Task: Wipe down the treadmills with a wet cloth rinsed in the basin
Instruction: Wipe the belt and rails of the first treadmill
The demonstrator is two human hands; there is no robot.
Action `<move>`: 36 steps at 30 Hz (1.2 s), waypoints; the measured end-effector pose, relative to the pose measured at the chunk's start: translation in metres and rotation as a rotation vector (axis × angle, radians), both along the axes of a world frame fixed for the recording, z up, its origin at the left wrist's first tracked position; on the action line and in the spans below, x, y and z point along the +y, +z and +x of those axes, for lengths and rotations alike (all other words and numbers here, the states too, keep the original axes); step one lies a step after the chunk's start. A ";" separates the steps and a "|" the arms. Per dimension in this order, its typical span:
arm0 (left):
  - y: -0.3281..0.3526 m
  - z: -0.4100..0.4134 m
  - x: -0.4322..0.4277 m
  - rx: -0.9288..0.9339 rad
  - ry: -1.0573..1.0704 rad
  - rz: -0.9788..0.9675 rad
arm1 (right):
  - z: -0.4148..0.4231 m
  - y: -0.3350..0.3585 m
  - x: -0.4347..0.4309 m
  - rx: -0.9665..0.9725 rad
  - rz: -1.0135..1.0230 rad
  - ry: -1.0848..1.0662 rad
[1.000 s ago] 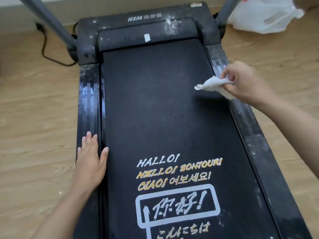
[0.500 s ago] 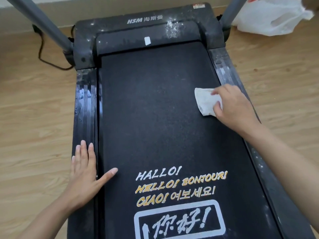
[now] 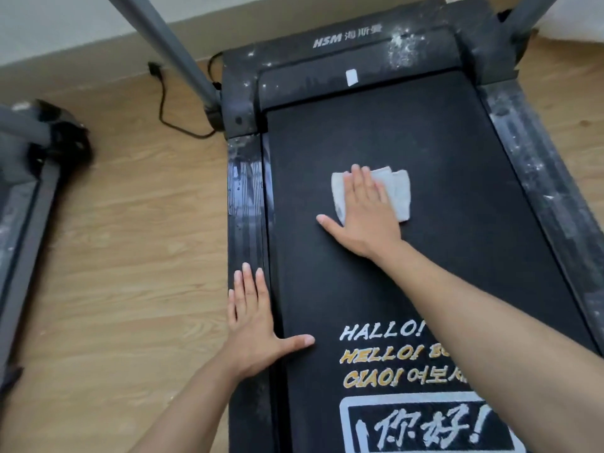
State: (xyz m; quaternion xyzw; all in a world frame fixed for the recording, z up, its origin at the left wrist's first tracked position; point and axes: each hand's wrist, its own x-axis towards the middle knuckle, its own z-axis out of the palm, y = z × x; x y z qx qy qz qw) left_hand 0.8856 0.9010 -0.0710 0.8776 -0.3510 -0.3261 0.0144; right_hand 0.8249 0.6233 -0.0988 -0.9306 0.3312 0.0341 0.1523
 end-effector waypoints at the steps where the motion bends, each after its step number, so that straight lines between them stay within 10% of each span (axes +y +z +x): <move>1: -0.001 0.000 0.000 -0.009 0.003 -0.001 | 0.022 -0.002 0.026 -0.010 0.000 0.108; 9: -0.007 -0.002 0.001 -0.035 0.026 -0.045 | -0.011 -0.013 0.069 0.004 -0.109 0.485; 16: -0.004 0.003 0.003 0.019 0.016 -0.034 | -0.179 0.006 -0.073 0.137 -0.062 -0.247; 21: 0.004 0.002 0.004 0.047 -0.007 -0.008 | -0.133 0.009 -0.030 0.069 0.032 -0.562; 31: 0.022 0.031 0.004 0.123 -0.189 0.168 | -0.063 -0.014 0.138 -0.011 -0.078 0.514; 36: 0.015 0.029 0.006 0.069 -0.160 0.160 | -0.158 -0.016 0.025 0.081 -0.133 0.114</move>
